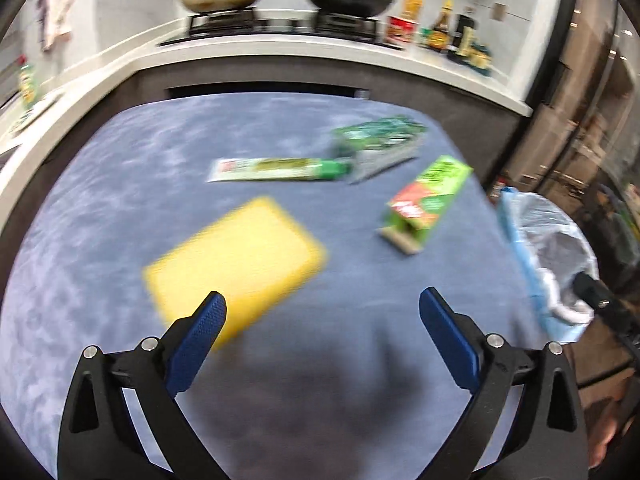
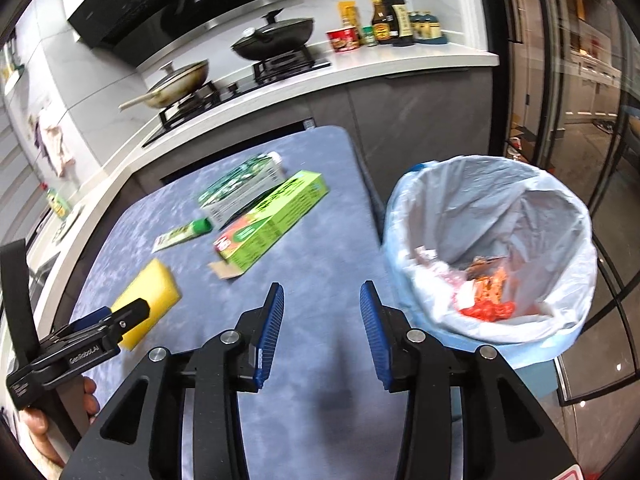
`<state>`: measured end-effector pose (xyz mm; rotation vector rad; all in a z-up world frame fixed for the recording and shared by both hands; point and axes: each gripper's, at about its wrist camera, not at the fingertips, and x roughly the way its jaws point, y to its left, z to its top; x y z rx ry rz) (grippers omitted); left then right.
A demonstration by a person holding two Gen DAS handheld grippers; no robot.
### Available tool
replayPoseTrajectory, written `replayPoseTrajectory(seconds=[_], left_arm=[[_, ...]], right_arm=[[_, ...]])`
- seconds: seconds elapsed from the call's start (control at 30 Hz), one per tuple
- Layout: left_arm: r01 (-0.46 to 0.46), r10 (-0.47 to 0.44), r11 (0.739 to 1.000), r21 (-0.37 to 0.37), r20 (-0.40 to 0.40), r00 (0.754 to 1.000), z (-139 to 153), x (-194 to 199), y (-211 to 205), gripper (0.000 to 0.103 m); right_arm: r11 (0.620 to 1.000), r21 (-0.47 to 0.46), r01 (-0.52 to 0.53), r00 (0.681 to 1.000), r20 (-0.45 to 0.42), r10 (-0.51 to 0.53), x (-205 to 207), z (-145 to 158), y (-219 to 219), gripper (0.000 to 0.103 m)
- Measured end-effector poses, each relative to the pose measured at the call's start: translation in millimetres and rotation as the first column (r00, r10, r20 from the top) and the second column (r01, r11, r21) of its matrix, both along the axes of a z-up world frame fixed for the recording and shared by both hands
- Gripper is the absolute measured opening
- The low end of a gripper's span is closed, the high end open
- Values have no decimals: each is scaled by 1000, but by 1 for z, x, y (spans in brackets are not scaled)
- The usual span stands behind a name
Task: Collect trash
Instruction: 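Grasp the yellow sponge with the left tool while the right tool grasps the green NB box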
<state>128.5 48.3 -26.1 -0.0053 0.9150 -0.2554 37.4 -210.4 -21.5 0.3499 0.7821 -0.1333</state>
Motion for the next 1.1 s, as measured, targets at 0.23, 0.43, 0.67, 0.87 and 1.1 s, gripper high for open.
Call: replayPoseTrajectory(seconds=[0.23, 0.43, 0.67, 0.87, 1.1], left_arm=[[-129, 127, 991, -31, -47, 991, -15, 6, 68, 93], [-156, 149, 984, -85, -83, 985, -28, 15, 88, 90], [-134, 116, 981, -137, -129, 985, -42, 25, 89, 67], [-102, 81, 981, -167, -125, 989, -40, 25, 83, 48], [-99, 81, 982, -162, -117, 990, -36, 25, 86, 35]], right_arm=[[999, -6, -54, 998, -22, 53, 12, -7, 35, 39], [996, -21, -84, 996, -37, 84, 20, -11, 55, 39], [995, -36, -96, 994, -51, 94, 30, -13, 65, 39], [993, -46, -107, 993, -48, 105, 48, -14, 69, 39], [991, -52, -122, 992, -37, 120, 83, -16, 81, 47]])
